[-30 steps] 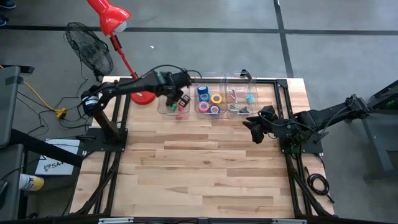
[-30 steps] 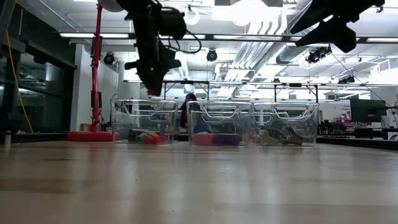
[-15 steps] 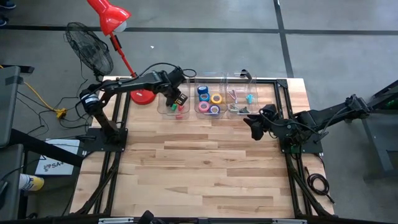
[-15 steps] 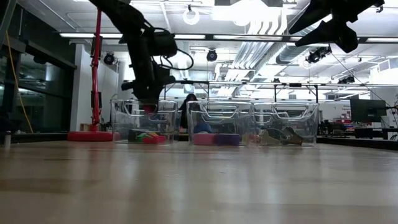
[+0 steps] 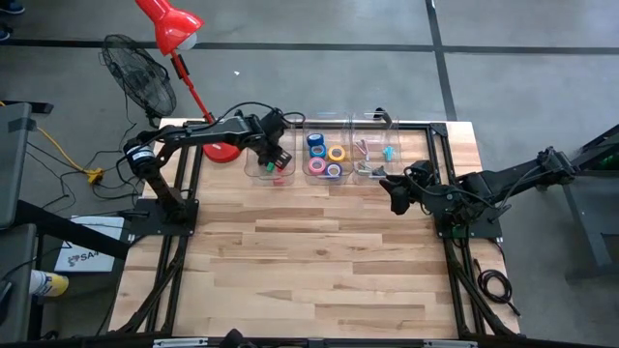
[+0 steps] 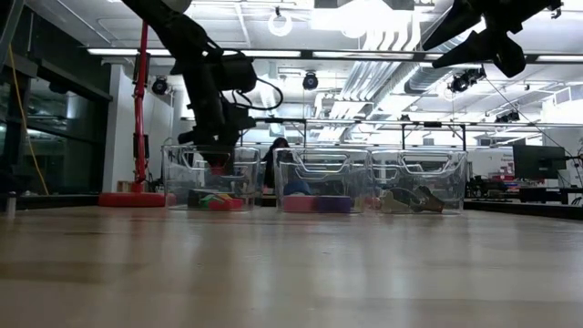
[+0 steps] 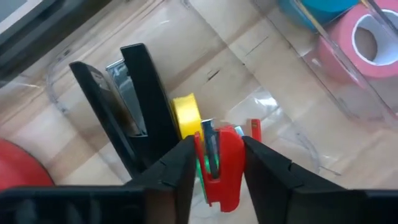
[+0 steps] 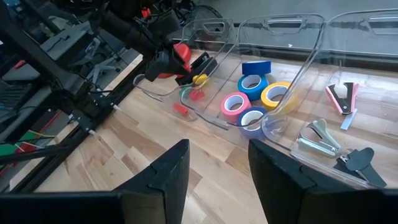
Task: Pick and place Stapler, Stapler remover, tape
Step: Put the red stapler into the left transparent bin, then return to Home Position
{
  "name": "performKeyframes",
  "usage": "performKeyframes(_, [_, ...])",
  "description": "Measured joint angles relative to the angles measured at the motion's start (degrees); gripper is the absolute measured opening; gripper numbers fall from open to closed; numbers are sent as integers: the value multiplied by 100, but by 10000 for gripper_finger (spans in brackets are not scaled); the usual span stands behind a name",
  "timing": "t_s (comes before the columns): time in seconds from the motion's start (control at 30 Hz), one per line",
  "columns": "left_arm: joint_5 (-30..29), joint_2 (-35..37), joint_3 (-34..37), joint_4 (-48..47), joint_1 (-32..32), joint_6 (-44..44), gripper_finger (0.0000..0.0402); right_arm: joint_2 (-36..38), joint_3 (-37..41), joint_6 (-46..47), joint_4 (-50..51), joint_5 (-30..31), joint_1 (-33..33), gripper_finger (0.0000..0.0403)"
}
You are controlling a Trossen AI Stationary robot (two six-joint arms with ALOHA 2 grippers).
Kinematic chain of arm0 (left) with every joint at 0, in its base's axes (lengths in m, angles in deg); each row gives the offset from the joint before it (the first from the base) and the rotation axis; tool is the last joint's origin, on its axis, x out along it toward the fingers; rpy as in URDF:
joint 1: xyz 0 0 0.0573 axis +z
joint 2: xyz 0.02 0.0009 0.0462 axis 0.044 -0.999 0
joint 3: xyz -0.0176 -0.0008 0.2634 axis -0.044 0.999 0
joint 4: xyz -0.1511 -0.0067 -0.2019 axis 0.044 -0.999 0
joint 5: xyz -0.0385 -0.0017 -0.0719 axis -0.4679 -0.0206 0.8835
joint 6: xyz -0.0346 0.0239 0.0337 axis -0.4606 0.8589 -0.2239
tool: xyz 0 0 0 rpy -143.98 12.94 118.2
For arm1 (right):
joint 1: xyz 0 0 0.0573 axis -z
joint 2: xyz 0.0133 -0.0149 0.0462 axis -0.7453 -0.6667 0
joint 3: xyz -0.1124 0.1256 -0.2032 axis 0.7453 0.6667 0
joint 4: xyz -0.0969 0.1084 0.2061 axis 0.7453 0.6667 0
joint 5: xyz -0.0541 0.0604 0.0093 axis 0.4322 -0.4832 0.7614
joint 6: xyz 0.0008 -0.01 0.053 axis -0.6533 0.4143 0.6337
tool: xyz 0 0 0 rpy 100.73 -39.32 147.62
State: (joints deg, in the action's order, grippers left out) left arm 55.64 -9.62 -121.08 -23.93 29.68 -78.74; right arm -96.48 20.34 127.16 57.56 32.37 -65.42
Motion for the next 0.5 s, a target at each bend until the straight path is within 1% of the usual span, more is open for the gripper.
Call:
performKeyframes(0.13, [198,0,0,130,2,155,163,0,0,-7,9,-5,0,156])
performKeyframes(0.27, [762,0,0,284,4,476,204,0,0,-152,22,-140,0,156])
performKeyframes(0.37, [1144,0,0,290,2,568,222,0,0,-567,21,-529,0,156])
performKeyframes(0.43, [1353,0,0,285,2,570,227,-2,0,-579,-70,-815,-1,156])
performKeyframes(0.5, [1611,0,0,226,4,602,228,-2,0,-425,-103,-919,-2,156])
